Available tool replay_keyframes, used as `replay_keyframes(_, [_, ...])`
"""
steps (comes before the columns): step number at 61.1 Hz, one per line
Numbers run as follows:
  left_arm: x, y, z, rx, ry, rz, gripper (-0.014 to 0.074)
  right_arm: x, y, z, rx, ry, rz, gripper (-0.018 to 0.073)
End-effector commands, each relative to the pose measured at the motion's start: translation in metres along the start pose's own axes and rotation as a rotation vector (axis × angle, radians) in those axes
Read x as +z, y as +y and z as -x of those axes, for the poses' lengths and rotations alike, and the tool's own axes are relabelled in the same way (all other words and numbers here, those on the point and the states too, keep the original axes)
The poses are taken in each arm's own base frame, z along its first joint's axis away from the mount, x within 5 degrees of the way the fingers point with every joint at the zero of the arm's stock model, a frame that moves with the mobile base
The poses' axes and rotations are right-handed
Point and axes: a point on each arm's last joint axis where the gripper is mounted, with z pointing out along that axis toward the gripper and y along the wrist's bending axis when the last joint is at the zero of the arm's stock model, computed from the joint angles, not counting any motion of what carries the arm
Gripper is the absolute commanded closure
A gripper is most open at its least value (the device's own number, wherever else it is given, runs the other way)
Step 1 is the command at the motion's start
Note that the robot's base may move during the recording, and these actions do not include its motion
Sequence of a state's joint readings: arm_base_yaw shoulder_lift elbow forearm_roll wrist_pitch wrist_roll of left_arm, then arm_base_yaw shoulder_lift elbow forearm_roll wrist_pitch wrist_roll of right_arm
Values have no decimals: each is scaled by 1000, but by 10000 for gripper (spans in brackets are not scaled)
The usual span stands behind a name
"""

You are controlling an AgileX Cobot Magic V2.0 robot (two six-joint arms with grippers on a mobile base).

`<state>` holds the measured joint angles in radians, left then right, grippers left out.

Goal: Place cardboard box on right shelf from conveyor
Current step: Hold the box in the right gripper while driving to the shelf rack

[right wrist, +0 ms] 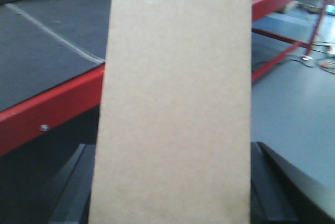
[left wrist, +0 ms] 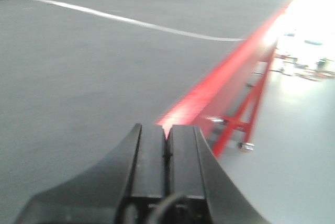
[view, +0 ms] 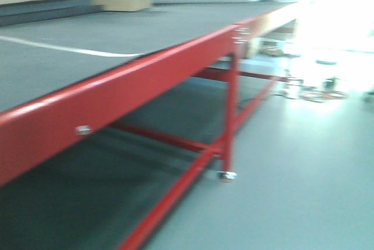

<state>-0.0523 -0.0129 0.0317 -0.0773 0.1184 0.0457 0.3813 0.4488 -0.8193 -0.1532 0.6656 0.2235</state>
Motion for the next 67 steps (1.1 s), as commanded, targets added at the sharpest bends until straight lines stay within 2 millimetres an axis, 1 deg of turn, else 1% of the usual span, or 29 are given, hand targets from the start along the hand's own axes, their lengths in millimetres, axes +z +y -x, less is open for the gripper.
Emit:
replay_keyframes(1, [-1, 0, 6, -6, -95, 3, 713, -4, 2, 18, -18, -123, 13, 364])
replay_keyframes(67, [-1, 0, 6, -6, -95, 3, 713, -4, 2, 18, -18, -123, 13, 364])
